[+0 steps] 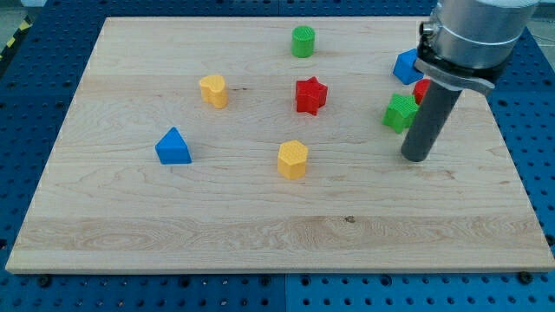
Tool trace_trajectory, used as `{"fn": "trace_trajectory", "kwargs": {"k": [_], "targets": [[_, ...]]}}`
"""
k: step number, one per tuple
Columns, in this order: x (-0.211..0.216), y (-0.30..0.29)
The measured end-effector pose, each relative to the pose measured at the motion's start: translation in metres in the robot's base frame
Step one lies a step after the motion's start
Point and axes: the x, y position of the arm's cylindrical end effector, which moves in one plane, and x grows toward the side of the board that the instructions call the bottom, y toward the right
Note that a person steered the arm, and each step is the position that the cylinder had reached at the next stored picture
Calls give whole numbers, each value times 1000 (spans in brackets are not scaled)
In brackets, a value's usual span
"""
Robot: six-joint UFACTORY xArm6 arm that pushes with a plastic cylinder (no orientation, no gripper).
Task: Move the blue cube to the top of the red circle
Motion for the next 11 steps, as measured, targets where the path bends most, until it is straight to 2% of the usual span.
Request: {"fn": "trace_trajectory", "kwargs": {"k": [1, 2, 4, 5, 6, 7, 10, 11], "targets": [[-25, -16], [-39, -6], [-36, 12], [-13, 18], [-9, 53], [-39, 89], [-205, 95], [-228, 45]]}}
